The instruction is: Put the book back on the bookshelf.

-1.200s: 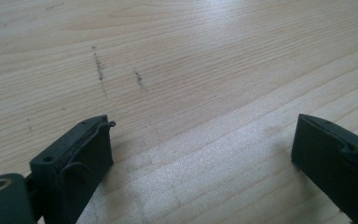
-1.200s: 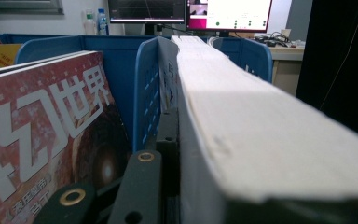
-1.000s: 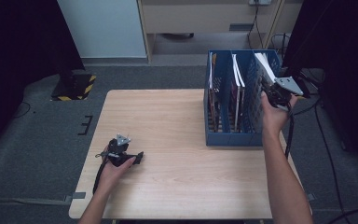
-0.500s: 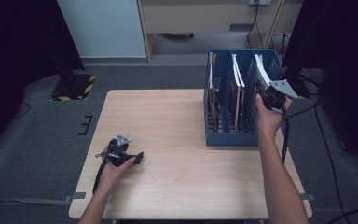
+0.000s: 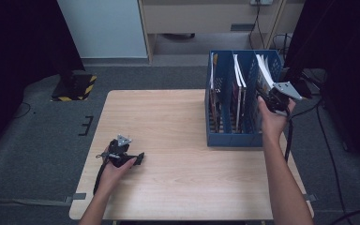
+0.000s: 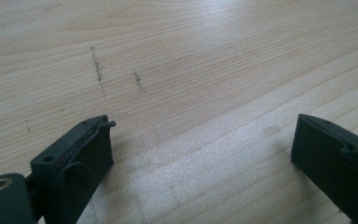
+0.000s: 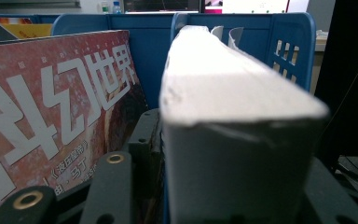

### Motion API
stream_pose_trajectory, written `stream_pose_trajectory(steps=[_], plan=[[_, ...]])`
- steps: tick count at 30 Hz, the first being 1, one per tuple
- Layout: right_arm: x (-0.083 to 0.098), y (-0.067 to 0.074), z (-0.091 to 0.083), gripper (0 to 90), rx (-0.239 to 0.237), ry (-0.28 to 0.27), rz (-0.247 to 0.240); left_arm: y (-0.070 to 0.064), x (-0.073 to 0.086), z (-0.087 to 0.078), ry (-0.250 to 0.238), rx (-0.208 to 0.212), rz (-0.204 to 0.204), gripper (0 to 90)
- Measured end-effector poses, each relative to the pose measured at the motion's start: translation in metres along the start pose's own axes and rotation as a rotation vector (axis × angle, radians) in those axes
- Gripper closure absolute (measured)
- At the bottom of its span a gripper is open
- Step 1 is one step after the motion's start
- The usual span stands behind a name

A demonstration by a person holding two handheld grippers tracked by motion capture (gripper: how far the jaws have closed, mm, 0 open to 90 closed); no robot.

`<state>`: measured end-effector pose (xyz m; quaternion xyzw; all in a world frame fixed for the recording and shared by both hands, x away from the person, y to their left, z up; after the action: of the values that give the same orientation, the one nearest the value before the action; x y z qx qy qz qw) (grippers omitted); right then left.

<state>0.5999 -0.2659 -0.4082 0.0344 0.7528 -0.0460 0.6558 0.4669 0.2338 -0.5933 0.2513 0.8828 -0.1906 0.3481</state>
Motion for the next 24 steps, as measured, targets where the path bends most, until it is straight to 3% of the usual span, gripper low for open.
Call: stream_pose_trajectory(steps=[8,24], plan=[[0.0,0.001,-0.005,46.9,-0.006,0.0,0.0,0.0,0.0,0.0,0.0,0.0,0.0,4.3],[0.011,-0.008,-0.016,42.8,-0.013,0.02,0.014,0.0,0.0,0.0,0.002,0.0,0.0,4.1]])
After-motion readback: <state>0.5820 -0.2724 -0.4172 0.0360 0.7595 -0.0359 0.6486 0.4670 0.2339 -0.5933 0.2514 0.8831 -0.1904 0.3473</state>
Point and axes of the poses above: each handheld gripper's, and its own axes: z roughly forward along the jaws, x roughly out of its underside, y roughly to its left, the point moved 8 cm from there along z, roughly forward along the jaws, and after that the axes turned 14 degrees about x, right-handed, at the moved point
